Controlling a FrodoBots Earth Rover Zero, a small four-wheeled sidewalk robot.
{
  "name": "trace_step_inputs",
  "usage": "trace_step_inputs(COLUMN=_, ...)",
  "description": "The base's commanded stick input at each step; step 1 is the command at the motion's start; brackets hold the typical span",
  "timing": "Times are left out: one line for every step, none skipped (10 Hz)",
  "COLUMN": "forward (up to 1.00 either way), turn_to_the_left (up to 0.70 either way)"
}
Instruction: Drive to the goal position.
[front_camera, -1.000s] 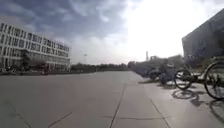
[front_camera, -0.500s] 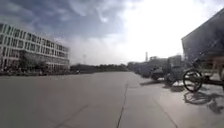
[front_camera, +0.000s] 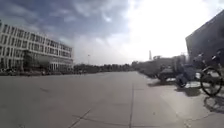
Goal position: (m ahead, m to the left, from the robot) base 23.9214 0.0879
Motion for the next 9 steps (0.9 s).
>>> trace_step_inputs(forward=0.85, turn_to_the_left=0.00)
trace_step_inputs(forward=0.85, turn_to_the_left=0.00)
trace_step_inputs(forward=0.85, turn_to_the_left=0.00)
trace_step_inputs(forward=0.85, turn_to_the_left=0.00)
trace_step_inputs(forward=0.85, turn_to_the_left=0.00)
trace_step_inputs(forward=0.85, turn_to_the_left=0.00)
trace_step_inputs(forward=0.85, turn_to_the_left=0.00)
trace_step_inputs(forward=0.85, turn_to_the_left=0.00)
trace_step_inputs(forward=0.85, turn_to_the_left=0.00)
